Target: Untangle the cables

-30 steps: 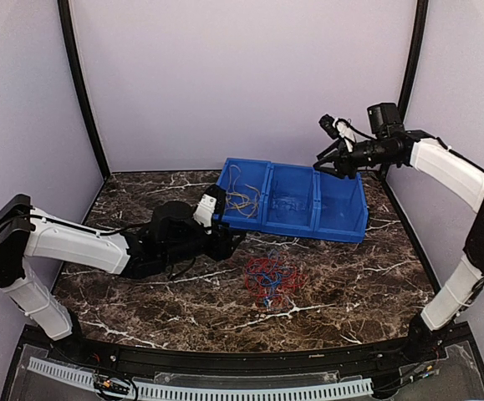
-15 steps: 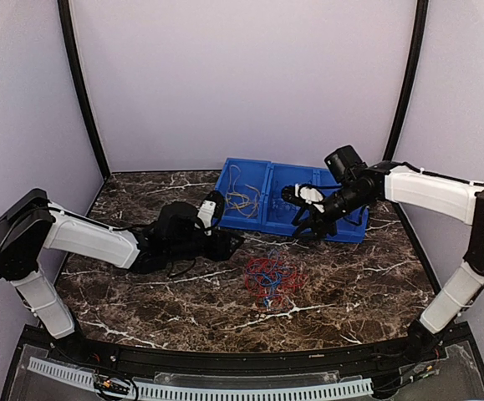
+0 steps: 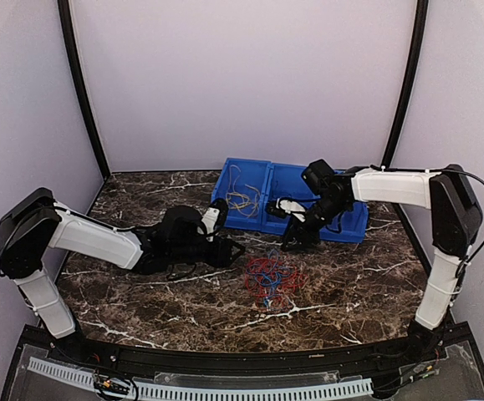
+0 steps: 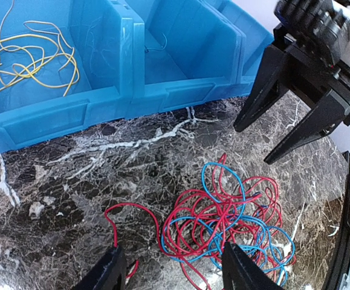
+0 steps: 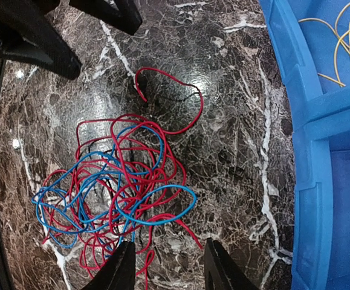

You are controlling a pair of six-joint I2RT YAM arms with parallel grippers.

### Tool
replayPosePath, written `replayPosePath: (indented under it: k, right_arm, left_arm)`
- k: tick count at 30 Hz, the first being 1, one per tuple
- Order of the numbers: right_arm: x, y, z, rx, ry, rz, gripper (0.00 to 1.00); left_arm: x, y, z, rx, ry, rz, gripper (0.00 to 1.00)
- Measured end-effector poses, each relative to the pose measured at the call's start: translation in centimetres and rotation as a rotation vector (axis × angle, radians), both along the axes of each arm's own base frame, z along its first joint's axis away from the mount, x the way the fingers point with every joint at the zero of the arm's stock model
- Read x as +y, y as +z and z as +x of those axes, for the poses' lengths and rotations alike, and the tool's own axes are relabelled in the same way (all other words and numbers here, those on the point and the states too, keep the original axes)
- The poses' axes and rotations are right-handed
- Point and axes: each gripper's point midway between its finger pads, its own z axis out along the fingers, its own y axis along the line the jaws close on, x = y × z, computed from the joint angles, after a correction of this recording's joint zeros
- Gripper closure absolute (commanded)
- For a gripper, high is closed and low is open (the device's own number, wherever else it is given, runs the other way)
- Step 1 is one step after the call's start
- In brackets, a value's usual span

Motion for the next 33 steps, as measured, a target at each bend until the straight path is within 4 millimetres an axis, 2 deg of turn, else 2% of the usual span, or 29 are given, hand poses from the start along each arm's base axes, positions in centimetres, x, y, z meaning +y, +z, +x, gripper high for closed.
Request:
replayPosePath:
  k: [6, 15, 20, 24, 30, 33]
  right_arm:
    - [1.1, -0.3, 0.4, 0.093, -0.031, 0.015, 0.56]
    - [1.5, -2.7, 0.2, 0.260, -0.083, -0.035, 0.53]
    - [1.7, -3.0, 0.0, 0.307, -0.095, -0.044, 0.54]
    - [2.0, -2.8, -0.1, 0.329, -0.098, -0.033, 0.58]
    - [2.5, -2.6, 0.1, 0.345, -0.099, -0.022, 0.70]
    - [2.6, -2.8, 0.0, 0.358, -0.098, -0.022, 0.71]
  left_arm:
    - [-0.2, -0.2, -0.3, 0.012, -0.015, -0.001, 0.44]
    - [-0.4, 0.1, -0.2, 0.008, -0.018, -0.008, 0.44]
    - [-0.4, 0.1, -0.2, 0.009, -0.019, -0.008, 0.44]
    - [-0.4, 0.1, -0.2, 0.009, -0.019, -0.007, 0.44]
    - [-0.4, -0.2, -0.2, 0.015, -0.021, -0.004, 0.44]
    - [-0.5, -0.2, -0.2, 0.017, -0.024, -0.004, 0.44]
